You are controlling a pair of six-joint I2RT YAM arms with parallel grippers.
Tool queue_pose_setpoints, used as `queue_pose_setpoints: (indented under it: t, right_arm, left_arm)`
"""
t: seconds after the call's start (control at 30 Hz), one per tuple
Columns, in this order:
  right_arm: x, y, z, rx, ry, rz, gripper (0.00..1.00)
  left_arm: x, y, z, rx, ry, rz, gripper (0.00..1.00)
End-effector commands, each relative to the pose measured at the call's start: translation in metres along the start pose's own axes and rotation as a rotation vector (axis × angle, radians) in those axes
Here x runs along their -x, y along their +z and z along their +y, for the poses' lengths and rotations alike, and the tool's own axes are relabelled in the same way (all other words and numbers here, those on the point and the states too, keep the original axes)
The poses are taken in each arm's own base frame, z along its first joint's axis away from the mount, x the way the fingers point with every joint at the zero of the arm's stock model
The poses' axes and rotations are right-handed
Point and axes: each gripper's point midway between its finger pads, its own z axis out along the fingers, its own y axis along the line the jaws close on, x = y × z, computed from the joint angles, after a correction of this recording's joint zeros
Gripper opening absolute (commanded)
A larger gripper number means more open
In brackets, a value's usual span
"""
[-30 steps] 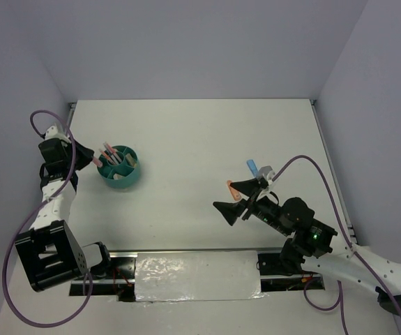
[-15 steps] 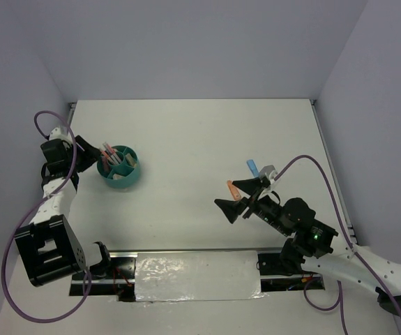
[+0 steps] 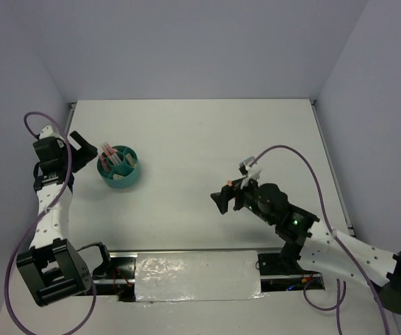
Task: Sort the stationery into containers
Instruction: Pick up the stationery from the center of the board.
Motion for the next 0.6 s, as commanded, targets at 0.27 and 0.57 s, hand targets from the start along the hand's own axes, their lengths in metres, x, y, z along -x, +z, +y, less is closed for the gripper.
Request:
queue_pose_setpoints:
  t: [0.27, 0.57]
  right_arm:
    - [-0.087, 0.033, -0.103, -0.464, 0.091, 0.582, 0.98]
    - [-0.128, 0.055, -0.133, -0.491, 0.072, 0.824, 0.85]
  left_arm:
    - [-0.011, -0.081, 0.004, 0.058, 0.071, -0.098, 0.99]
    - [-0.02, -0.089, -0.026, -0.042, 0.159, -0.075, 0.99]
